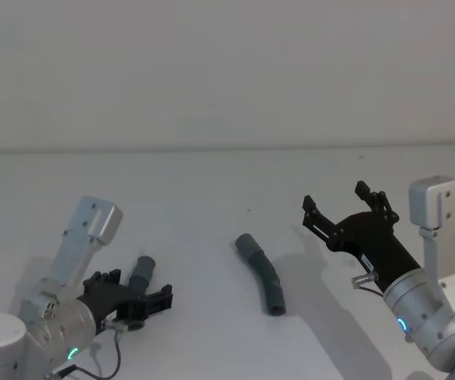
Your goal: Use both hands to pick up one end of the pipe from the table, align the ends, and insert them.
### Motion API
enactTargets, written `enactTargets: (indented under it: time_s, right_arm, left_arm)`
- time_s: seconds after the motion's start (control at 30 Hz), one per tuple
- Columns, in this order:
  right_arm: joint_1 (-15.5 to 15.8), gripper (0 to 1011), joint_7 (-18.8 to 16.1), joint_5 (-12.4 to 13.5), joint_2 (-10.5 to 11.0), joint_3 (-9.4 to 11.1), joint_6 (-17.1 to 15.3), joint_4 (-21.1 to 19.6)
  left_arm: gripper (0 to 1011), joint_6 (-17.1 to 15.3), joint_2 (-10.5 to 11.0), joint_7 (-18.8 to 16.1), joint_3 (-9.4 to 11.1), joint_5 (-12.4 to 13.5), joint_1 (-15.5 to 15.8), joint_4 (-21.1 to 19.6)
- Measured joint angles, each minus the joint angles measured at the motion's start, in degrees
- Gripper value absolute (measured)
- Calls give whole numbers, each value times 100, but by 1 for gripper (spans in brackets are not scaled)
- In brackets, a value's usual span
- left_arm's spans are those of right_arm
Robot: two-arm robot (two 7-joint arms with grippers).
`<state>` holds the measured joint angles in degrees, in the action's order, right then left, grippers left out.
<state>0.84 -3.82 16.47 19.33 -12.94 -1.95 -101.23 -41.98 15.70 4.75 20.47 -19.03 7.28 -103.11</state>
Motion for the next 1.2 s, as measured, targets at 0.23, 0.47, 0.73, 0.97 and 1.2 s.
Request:
enactTargets:
  time_s: [0.23, 0.47, 0.73, 0.97, 1.2]
  right_arm:
    - [0, 1002, 0, 0, 0, 0, 0, 0]
    - [0, 1002, 0, 0, 0, 0, 0, 0]
    - [0, 1002, 0, 0, 0, 0, 0, 0]
    - [0, 1002, 0, 0, 0, 0, 0, 0]
    - [0, 1002, 0, 0, 0, 0, 0, 0]
  left_arm:
    - [1001, 123, 81, 59, 113, 161, 70, 58]
    - [1001, 215, 144, 127, 228, 314, 159, 131]
    - [1002, 191, 106, 152, 242, 353, 186, 188]
    - [1001, 64, 4, 132, 162, 332, 163, 206]
    - [1002, -5, -27, 131, 120, 317, 137, 205]
